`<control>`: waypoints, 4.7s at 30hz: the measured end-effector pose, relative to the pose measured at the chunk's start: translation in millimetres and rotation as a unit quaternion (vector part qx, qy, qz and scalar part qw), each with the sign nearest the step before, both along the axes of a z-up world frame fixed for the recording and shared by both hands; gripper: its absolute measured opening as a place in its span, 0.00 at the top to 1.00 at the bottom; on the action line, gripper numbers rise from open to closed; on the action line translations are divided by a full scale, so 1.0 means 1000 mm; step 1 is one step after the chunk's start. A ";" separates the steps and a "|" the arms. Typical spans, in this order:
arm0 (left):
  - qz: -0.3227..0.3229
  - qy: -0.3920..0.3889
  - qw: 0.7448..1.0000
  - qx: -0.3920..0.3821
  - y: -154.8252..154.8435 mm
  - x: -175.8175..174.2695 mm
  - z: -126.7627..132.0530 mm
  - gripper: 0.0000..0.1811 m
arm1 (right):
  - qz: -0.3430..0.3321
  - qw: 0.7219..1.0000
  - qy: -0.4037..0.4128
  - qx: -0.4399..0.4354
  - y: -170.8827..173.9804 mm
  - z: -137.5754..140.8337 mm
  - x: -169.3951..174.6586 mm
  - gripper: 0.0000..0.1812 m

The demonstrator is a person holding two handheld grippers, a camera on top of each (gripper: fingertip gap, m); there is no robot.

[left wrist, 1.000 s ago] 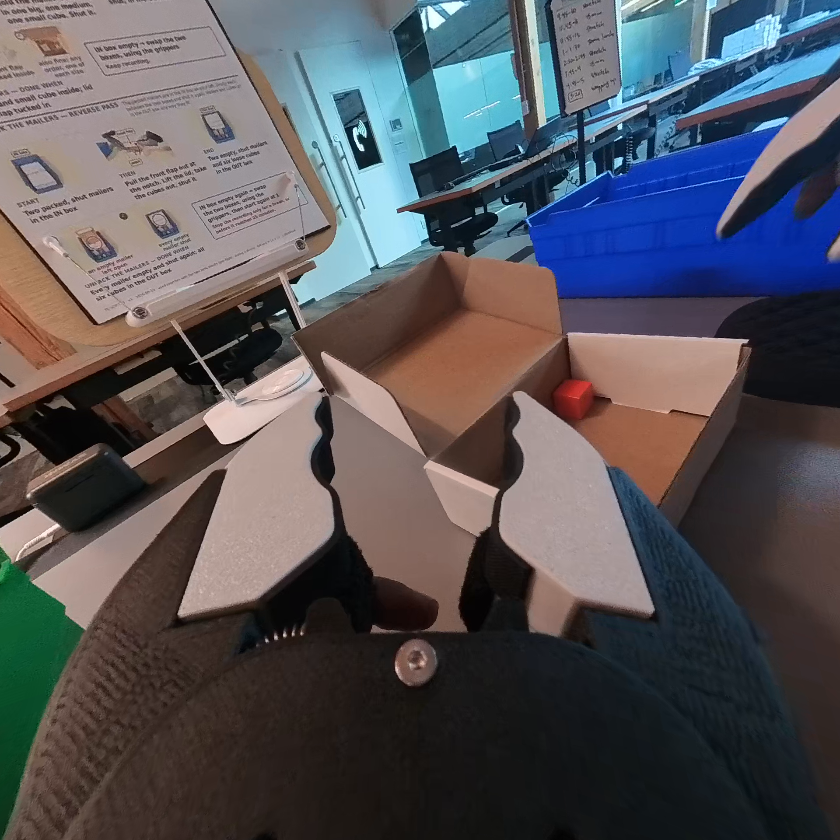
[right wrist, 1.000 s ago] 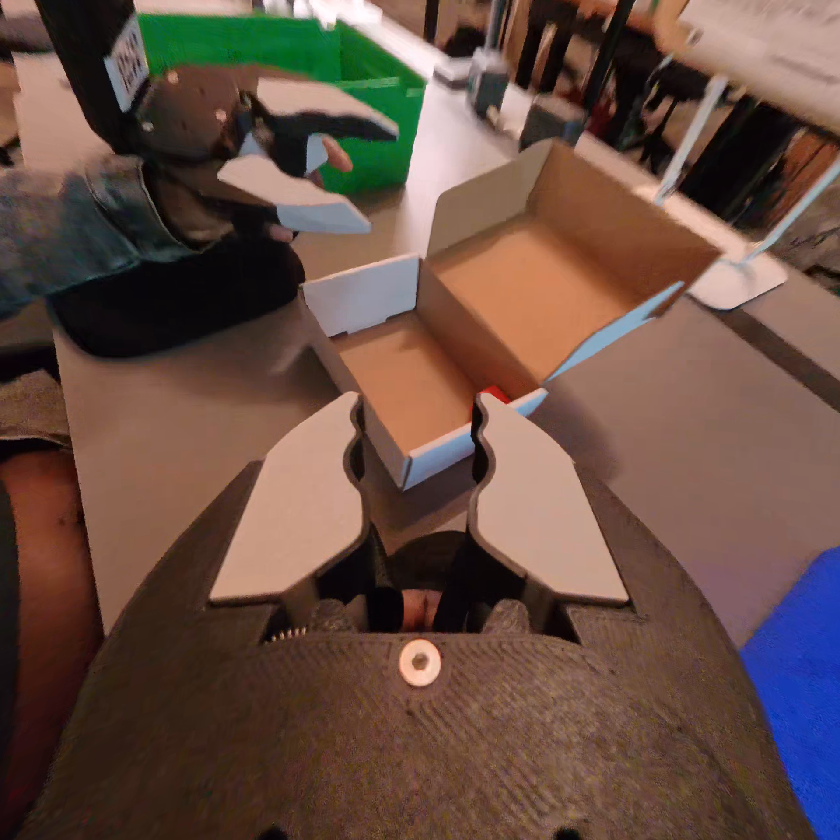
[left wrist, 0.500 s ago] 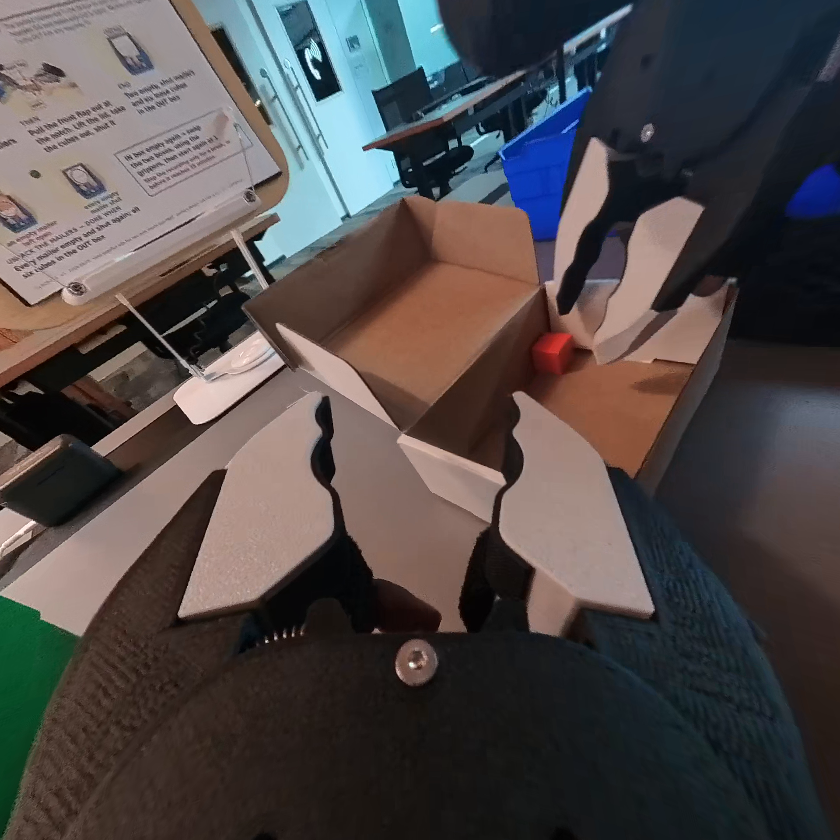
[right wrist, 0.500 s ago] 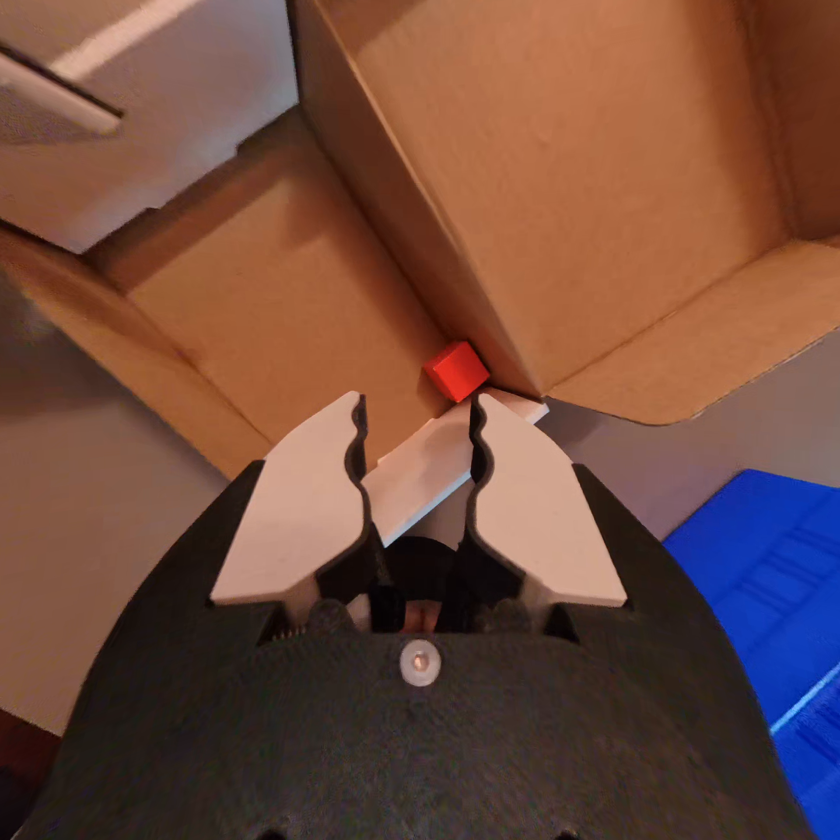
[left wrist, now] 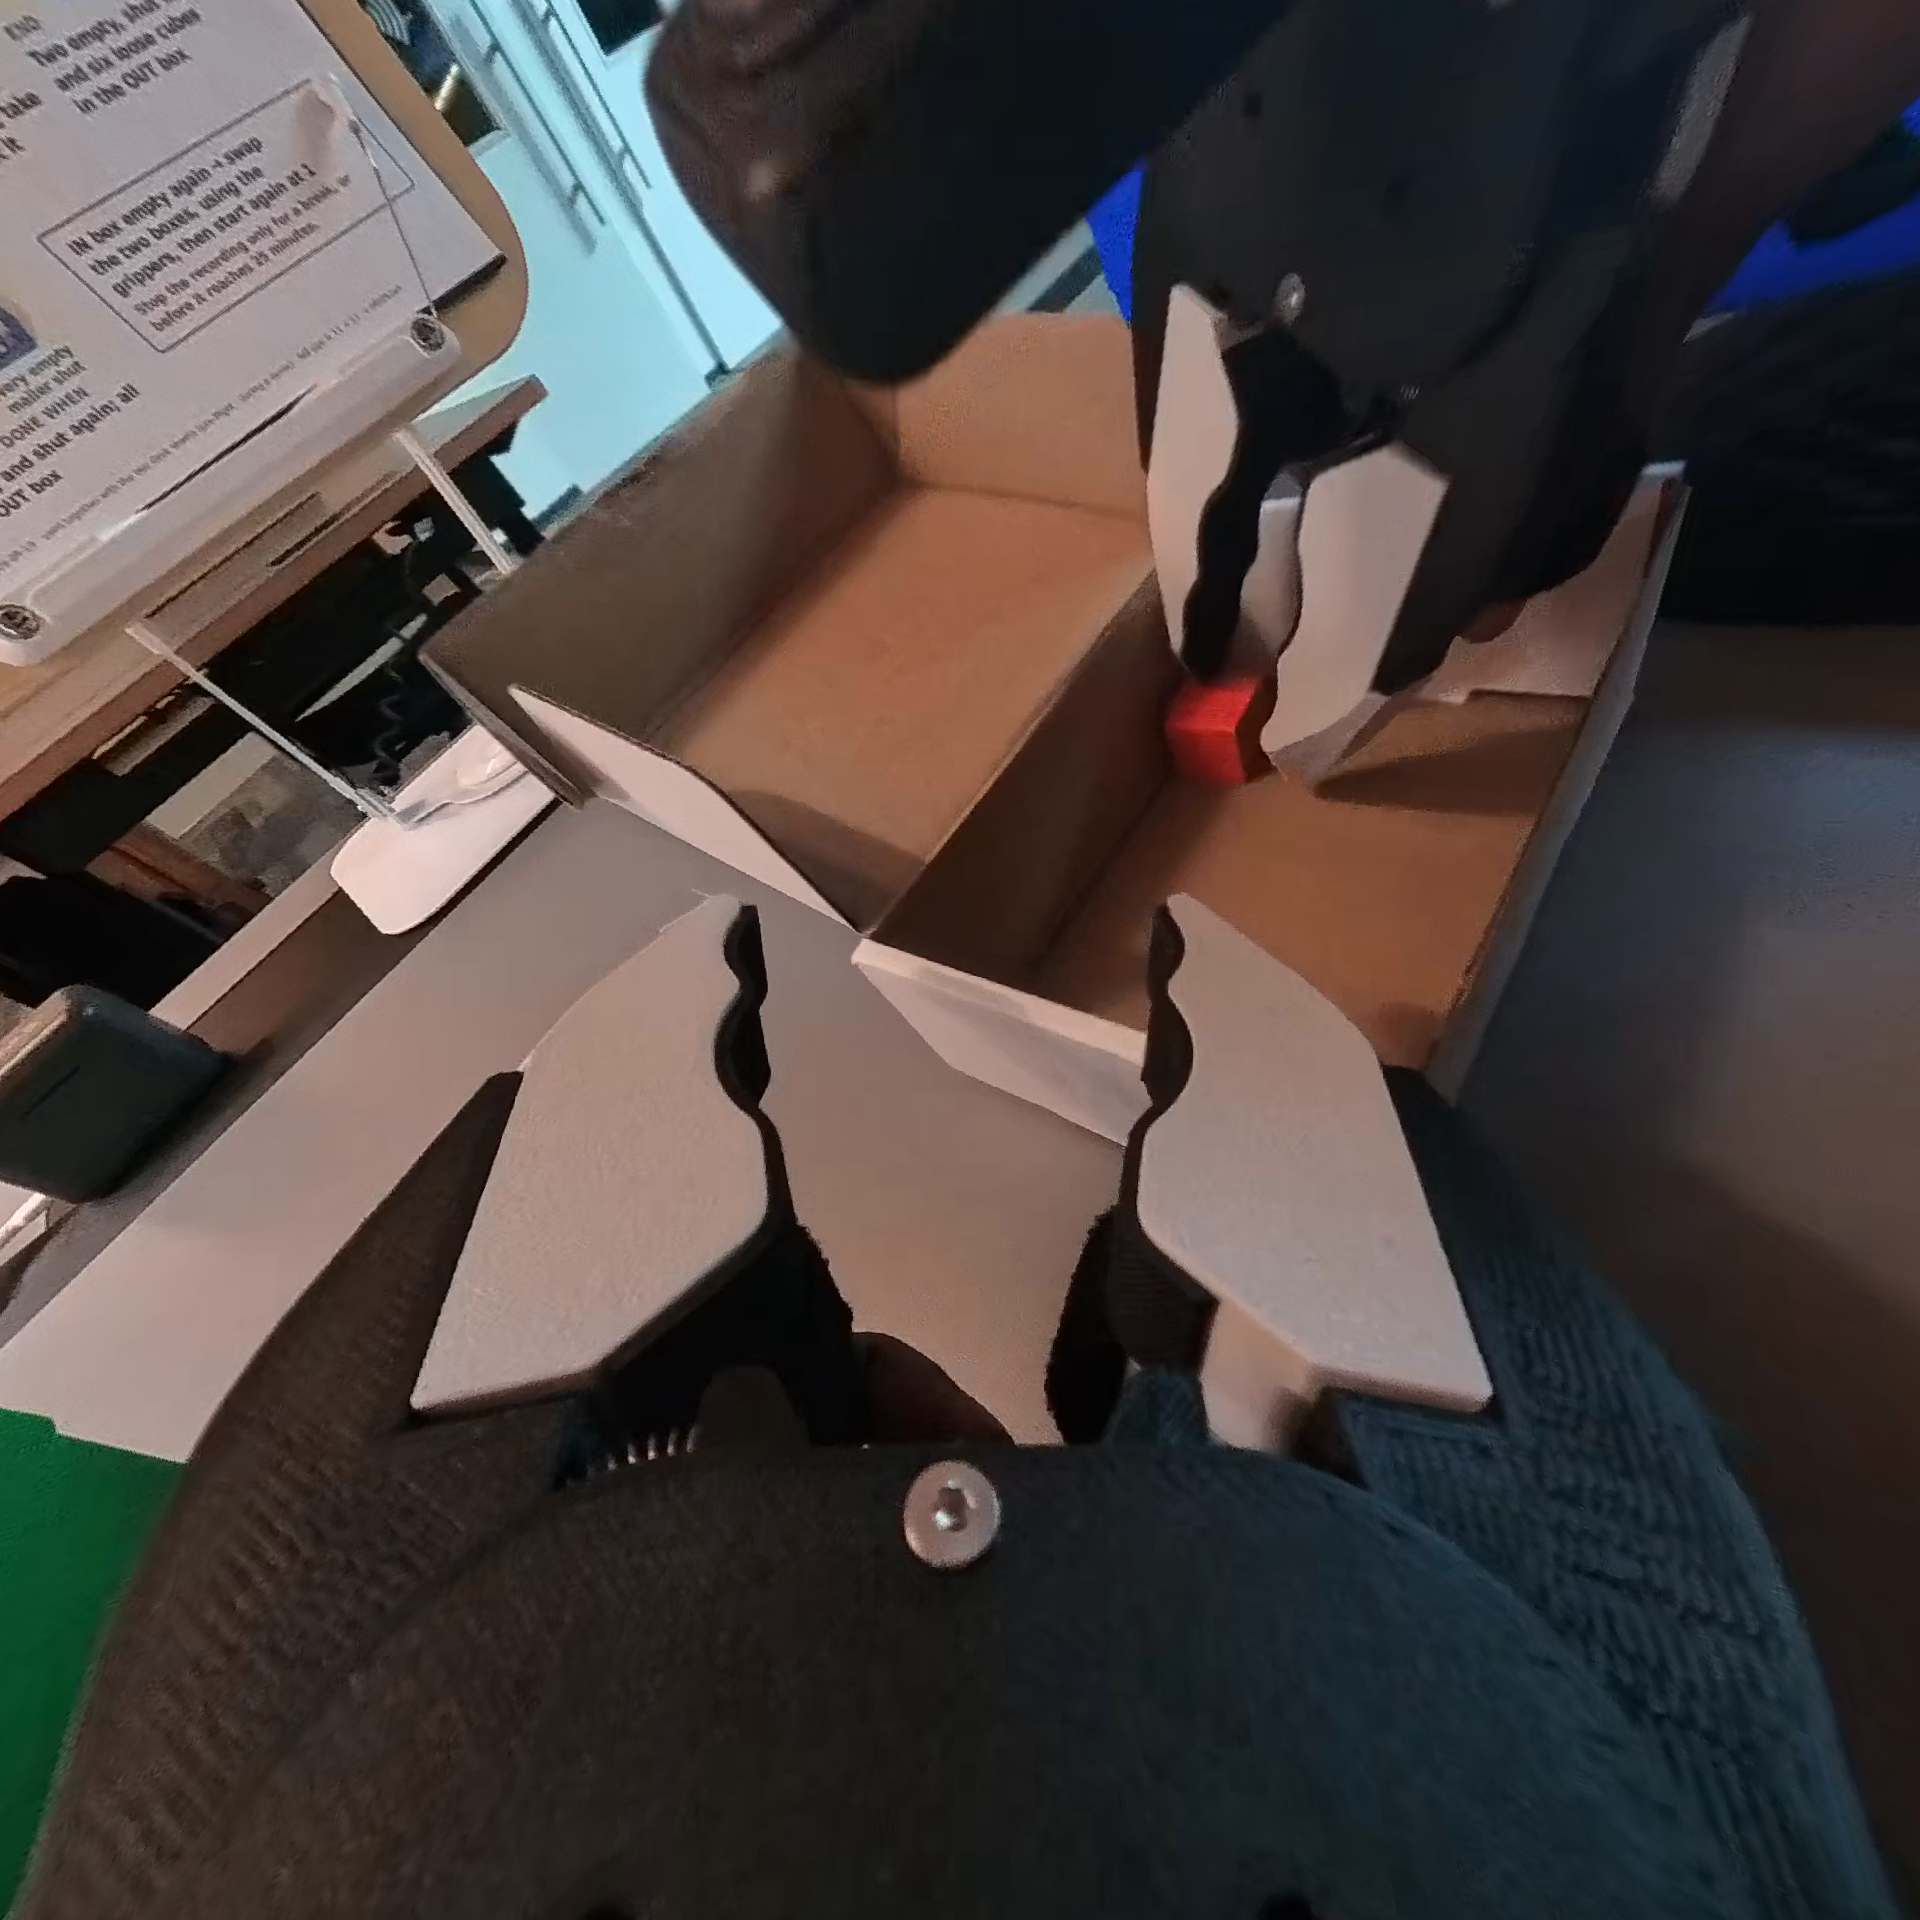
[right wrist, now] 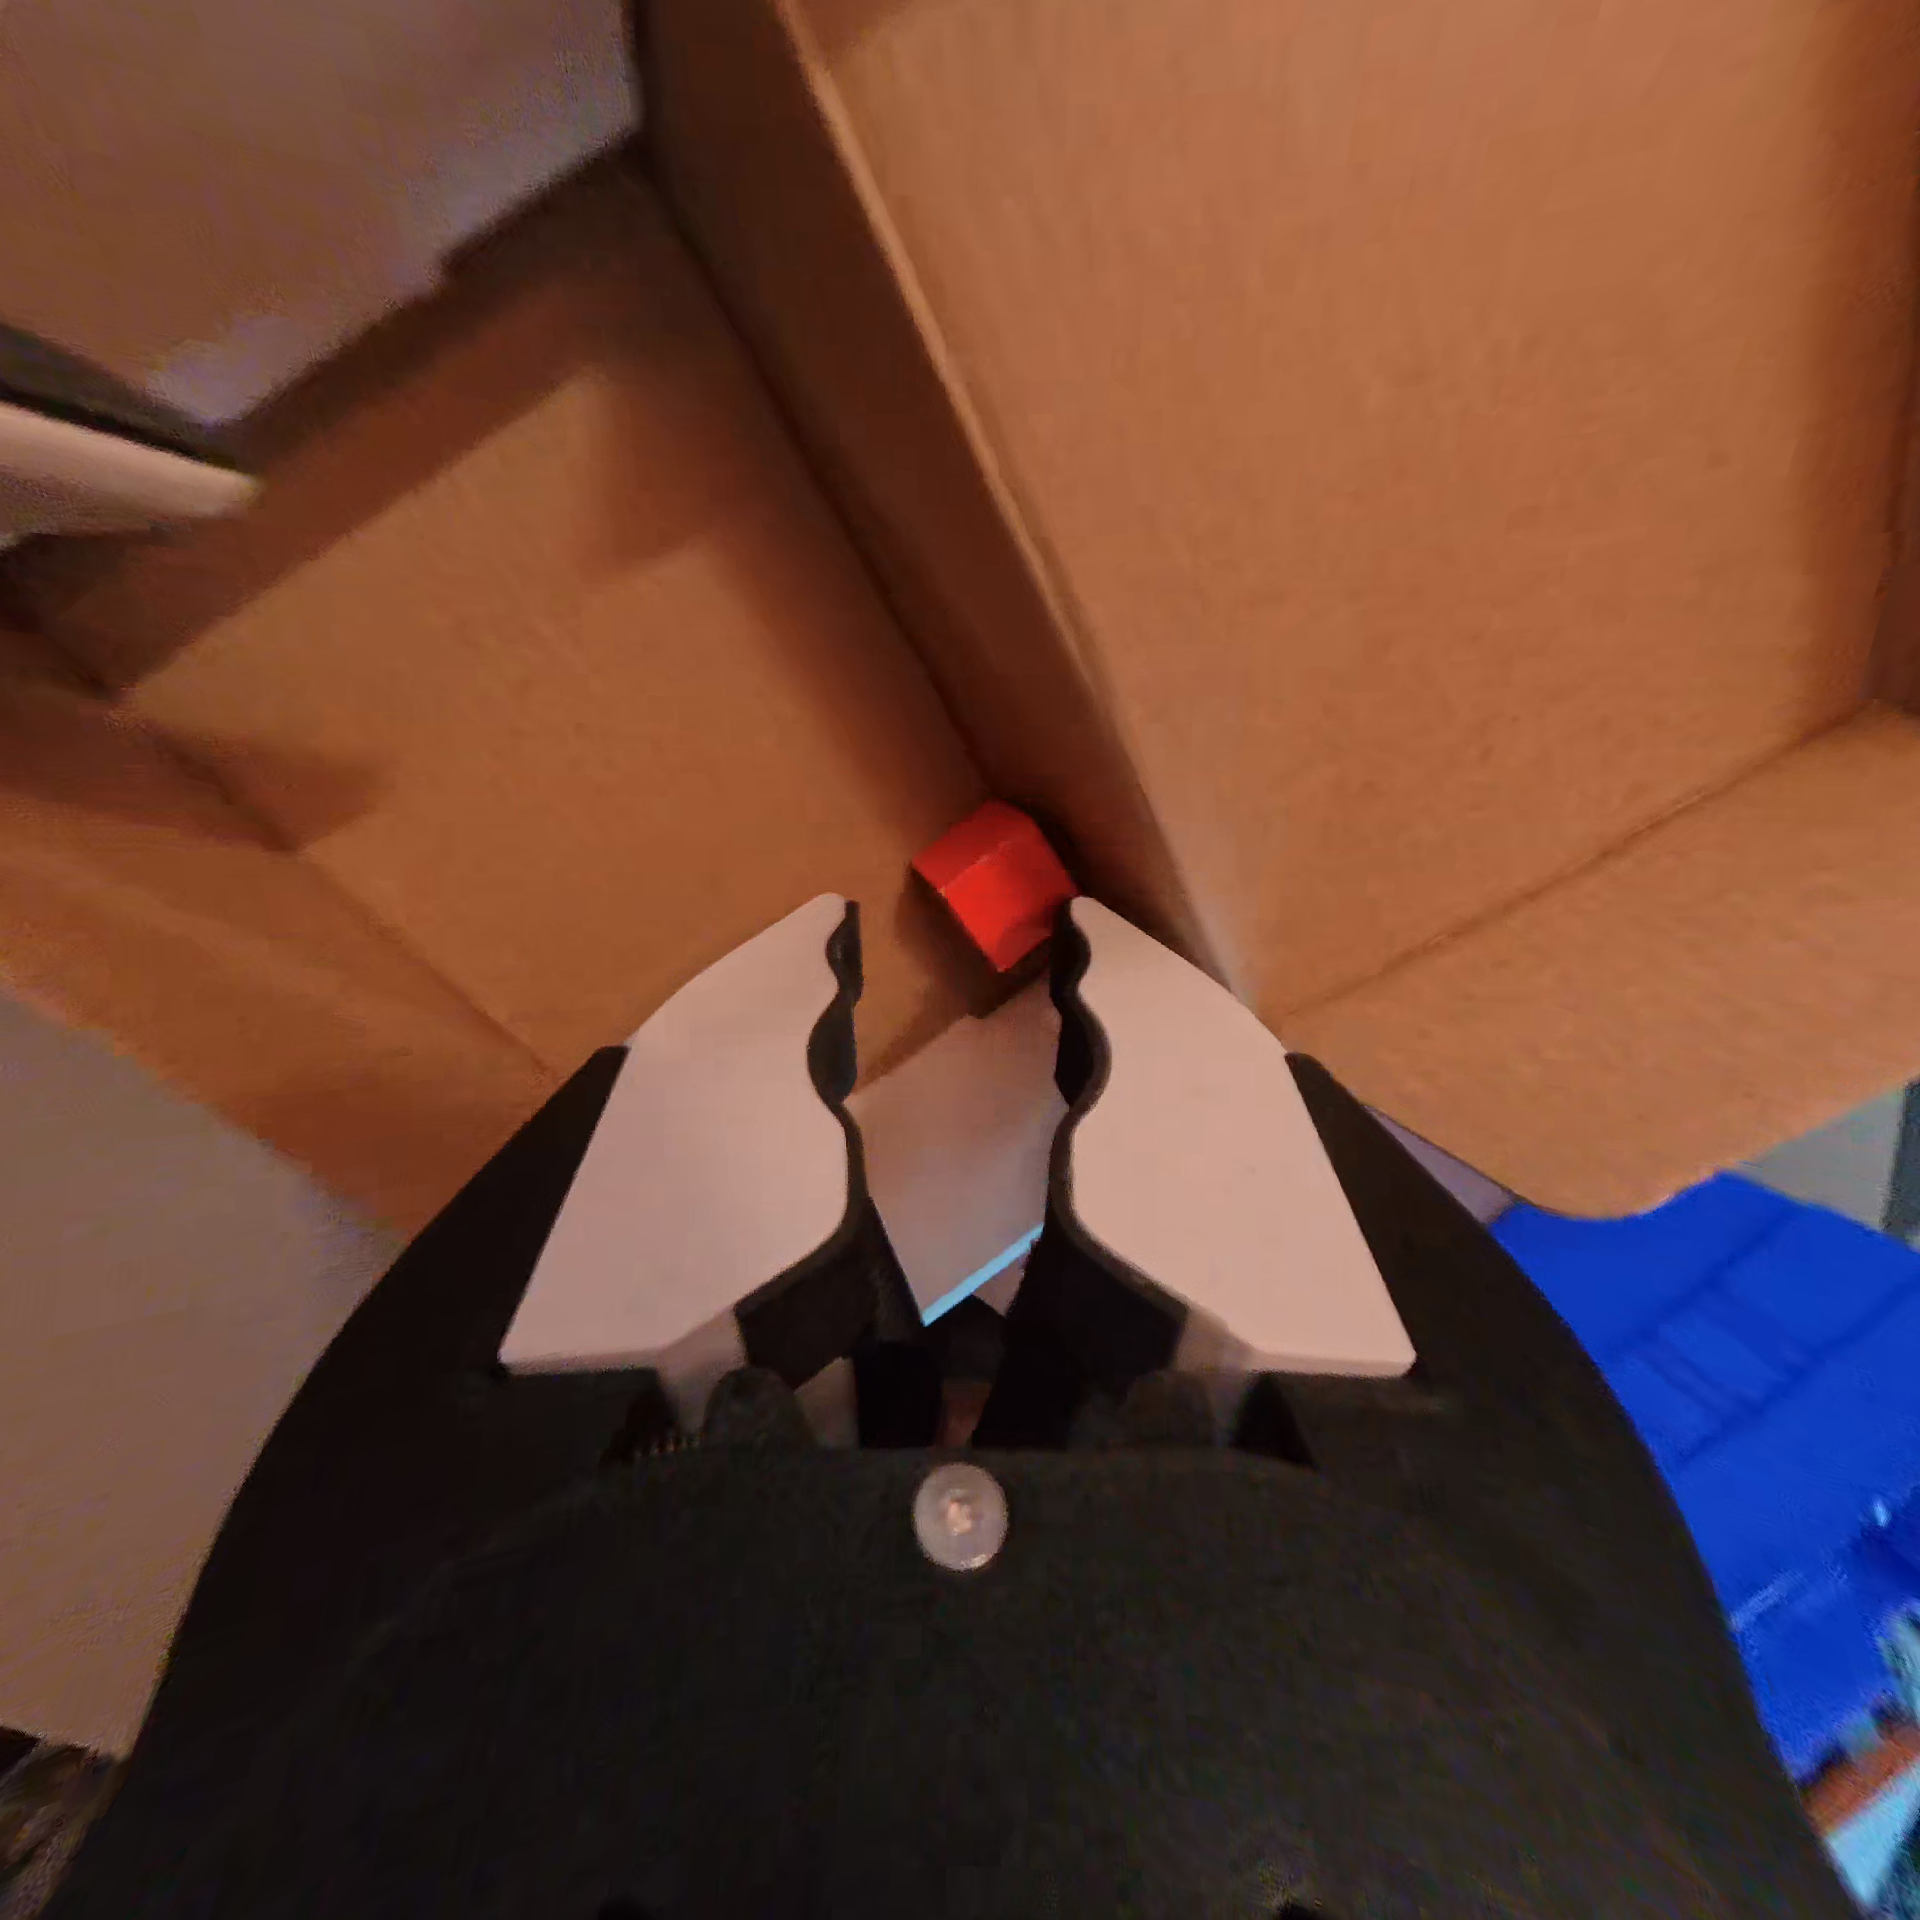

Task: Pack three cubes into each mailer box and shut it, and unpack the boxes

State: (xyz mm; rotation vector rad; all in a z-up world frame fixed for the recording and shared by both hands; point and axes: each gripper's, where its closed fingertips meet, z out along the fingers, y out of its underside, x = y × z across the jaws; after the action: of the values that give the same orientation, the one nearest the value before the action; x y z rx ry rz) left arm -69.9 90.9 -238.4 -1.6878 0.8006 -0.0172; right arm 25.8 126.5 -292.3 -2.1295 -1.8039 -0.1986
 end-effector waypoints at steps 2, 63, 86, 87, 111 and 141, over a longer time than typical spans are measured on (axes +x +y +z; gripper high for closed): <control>0.000 0.005 1.000 0.000 0.000 0.000 -0.001 0.61 | 0.029 0.998 0.027 -0.039 -0.014 0.002 -0.006 0.82; 0.018 -0.033 0.999 0.008 0.004 -0.007 0.010 0.61 | -0.387 0.910 0.148 0.016 0.016 0.023 0.278 0.78; 0.082 -0.254 0.963 0.032 0.034 -0.051 0.058 0.67 | -0.012 0.769 0.632 0.091 0.020 0.147 0.003 0.86; 0.081 -0.261 0.962 0.019 0.033 -0.052 0.054 0.70 | -0.026 0.774 0.624 0.100 0.025 0.144 0.007 0.86; 0.013 -0.231 0.973 -0.024 0.045 -0.027 0.030 0.92 | -0.082 0.810 0.580 -0.009 0.054 0.084 0.017 1.00; -0.163 0.115 0.949 0.246 -0.051 0.033 0.053 0.71 | 0.288 0.811 0.344 0.376 -0.035 0.097 0.052 0.77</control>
State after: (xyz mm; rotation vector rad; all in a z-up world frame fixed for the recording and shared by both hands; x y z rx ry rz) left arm -36.5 40.3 -185.9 -1.0857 1.1475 0.1441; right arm 78.0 91.7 -195.6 -0.8721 -1.4619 0.0264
